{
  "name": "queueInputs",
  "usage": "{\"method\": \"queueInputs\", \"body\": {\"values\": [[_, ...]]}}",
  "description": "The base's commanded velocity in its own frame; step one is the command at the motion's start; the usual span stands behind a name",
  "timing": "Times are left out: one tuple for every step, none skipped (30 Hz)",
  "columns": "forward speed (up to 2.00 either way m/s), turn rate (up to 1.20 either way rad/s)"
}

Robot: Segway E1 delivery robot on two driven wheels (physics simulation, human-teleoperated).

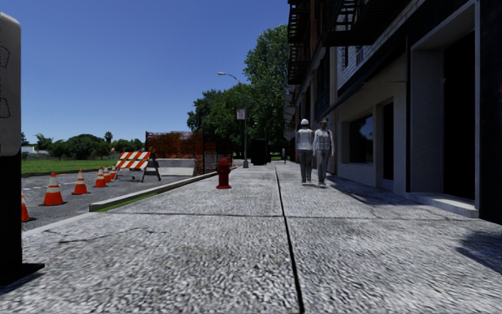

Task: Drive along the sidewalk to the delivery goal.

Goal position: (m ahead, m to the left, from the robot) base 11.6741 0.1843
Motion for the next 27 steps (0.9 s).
{"method": "queueInputs", "body": {"values": [[2.00, 0.00], [2.00, 0.00], [2.00, 0.00], [2.00, 0.00], [2.00, 0.00], [2.00, 0.00], [2.00, 0.00], [2.00, 0.00], [2.00, 0.00], [2.00, 0.00], [2.00, 0.00], [2.00, 0.00], [2.00, 0.00], [2.00, 0.00], [2.00, 0.00], [2.00, 0.00], [2.00, 0.00], [2.00, -0.05], [2.00, -0.16], [2.00, -0.21], [2.00, -0.21], [2.00, -0.21], [2.00, -0.22], [2.00, -0.22], [2.00, -0.22], [2.00, -0.22], [2.00, -0.22]]}}
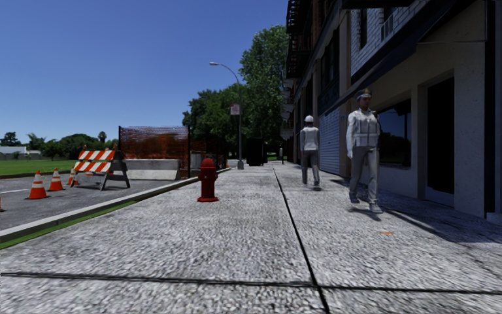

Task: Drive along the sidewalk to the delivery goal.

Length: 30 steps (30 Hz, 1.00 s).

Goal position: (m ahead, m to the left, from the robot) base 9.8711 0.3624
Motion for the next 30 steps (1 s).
{"method": "queueInputs", "body": {"values": [[2.00, -0.22], [2.00, -0.22], [2.00, -0.22], [2.00, -0.22], [2.00, -0.22], [2.00, -0.22], [2.00, -0.22], [2.00, -0.23], [2.00, -0.24], [2.00, -0.24], [2.00, -0.17], [2.00, 0.00], [2.00, 0.00], [2.00, 0.00], [2.00, 0.00], [2.00, 0.00], [2.00, 0.00], [2.00, 0.00], [2.00, 0.00], [2.00, 0.00], [2.00, 0.00], [2.00, 0.00], [2.00, 0.00], [2.00, 0.00], [2.00, 0.00], [2.00, 0.00], [2.00, 0.00], [2.00, 0.00], [2.00, 0.00], [2.00, 0.00]]}}
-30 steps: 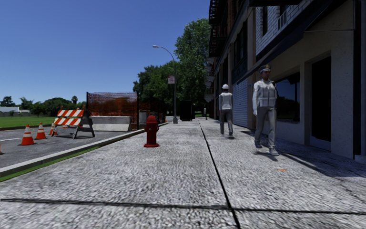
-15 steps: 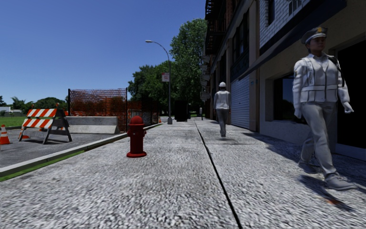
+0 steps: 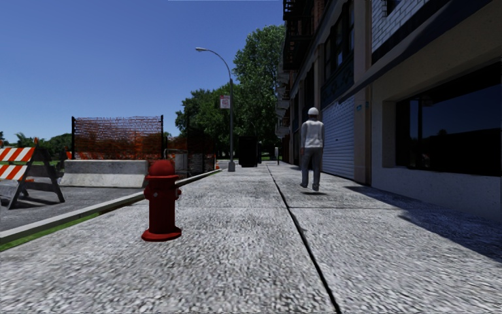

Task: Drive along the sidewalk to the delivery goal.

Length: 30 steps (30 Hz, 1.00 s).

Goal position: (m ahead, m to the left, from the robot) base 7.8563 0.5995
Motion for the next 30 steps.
{"method": "queueInputs", "body": {"values": [[2.00, 0.00], [2.00, 0.00], [2.00, 0.00], [2.00, 0.00], [2.00, 0.00], [2.00, 0.00], [2.00, 0.00], [2.00, 0.00], [2.00, 0.00], [2.00, 0.00], [2.00, 0.00], [2.00, 0.00], [2.00, 0.00], [2.00, 0.00], [2.00, 0.00], [2.00, 0.00], [2.00, 0.00], [2.00, 0.00], [2.00, 0.00], [2.00, 0.00], [2.00, 0.00], [2.00, 0.00], [2.00, 0.00], [2.00, 0.00], [2.00, 0.00], [2.00, 0.00], [2.00, 0.00], [2.00, 0.00], [2.00, 0.00], [2.00, 0.00]]}}
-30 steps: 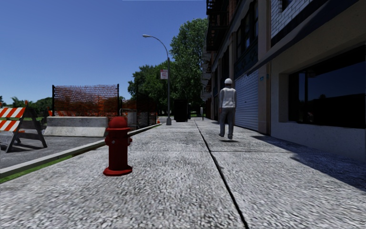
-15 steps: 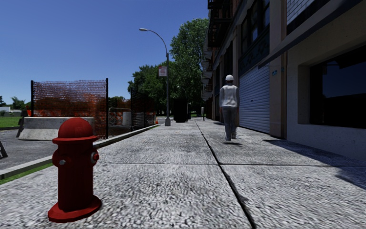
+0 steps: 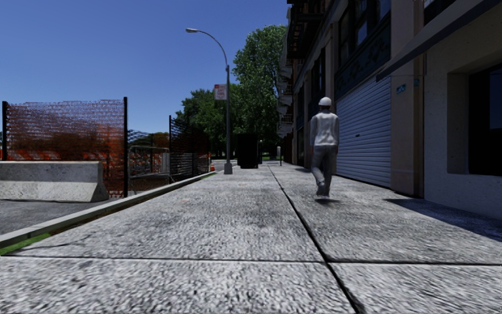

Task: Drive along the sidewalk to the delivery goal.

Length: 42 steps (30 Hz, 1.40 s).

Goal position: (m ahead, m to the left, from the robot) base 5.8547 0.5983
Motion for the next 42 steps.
{"method": "queueInputs", "body": {"values": [[2.00, 0.00], [2.00, 0.00], [2.00, 0.00], [2.00, 0.00], [2.00, 0.00], [2.00, 0.00], [2.00, 0.00], [2.00, 0.00], [2.00, 0.00], [2.00, 0.00], [2.00, 0.00], [2.00, 0.00], [2.00, 0.00], [2.00, 0.00], [2.00, 0.00], [2.00, 0.00], [2.00, 0.00], [2.00, 0.00], [2.00, 0.00], [2.00, 0.00], [2.00, 0.00], [2.00, 0.00], [2.00, 0.00], [2.00, 0.00], [2.00, 0.00], [2.00, 0.00], [2.00, 0.00], [2.00, 0.00], [2.00, 0.00], [2.00, 0.00], [2.00, 0.09], [2.00, 0.23], [2.00, 0.30], [2.00, 0.30], [1.91, 0.32], [1.77, 0.33], [1.66, 0.33], [1.66, 0.33], [1.60, 0.33], [1.57, 0.33], [1.57, 0.33], [1.56, 0.33]]}}
